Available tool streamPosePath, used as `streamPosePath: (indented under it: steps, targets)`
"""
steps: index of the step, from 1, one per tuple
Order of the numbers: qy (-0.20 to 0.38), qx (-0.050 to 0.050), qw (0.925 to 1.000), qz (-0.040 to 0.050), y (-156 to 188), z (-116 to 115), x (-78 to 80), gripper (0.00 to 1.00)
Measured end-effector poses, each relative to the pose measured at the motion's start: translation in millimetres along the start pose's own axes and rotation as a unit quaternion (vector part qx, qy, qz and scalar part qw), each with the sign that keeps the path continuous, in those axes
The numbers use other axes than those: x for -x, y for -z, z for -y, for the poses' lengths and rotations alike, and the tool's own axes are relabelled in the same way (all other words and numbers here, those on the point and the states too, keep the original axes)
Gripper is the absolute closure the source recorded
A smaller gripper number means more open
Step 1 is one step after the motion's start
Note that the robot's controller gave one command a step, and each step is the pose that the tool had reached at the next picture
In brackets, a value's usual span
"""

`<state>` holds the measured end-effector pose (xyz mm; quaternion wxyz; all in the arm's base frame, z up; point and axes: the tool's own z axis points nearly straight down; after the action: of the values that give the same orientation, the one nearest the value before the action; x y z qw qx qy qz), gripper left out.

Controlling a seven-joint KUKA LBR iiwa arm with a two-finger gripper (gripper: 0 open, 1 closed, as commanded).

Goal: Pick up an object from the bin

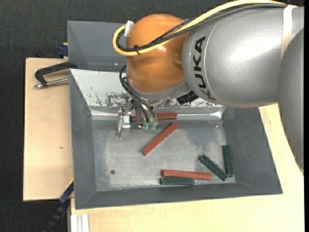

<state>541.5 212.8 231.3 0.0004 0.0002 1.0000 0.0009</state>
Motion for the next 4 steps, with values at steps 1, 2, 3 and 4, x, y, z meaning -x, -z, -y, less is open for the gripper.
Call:
streamPosePath:
  steps: [1,2,3,4]
  targets:
    - [-0.023,0.001,0.9997,0.0023,-53.9,13.5,-18.5,1.00]
    - [-0.028,-0.001,0.9996,-0.0032,-72.7,9.1,-20.2,1.00]
    - [0.107,0.000,0.9942,-0.0020,-107.8,2.6,-44.6,0.00]
    - [0.107,0.000,0.9942,-0.0004,-106.4,2.8,-43.4,0.00]
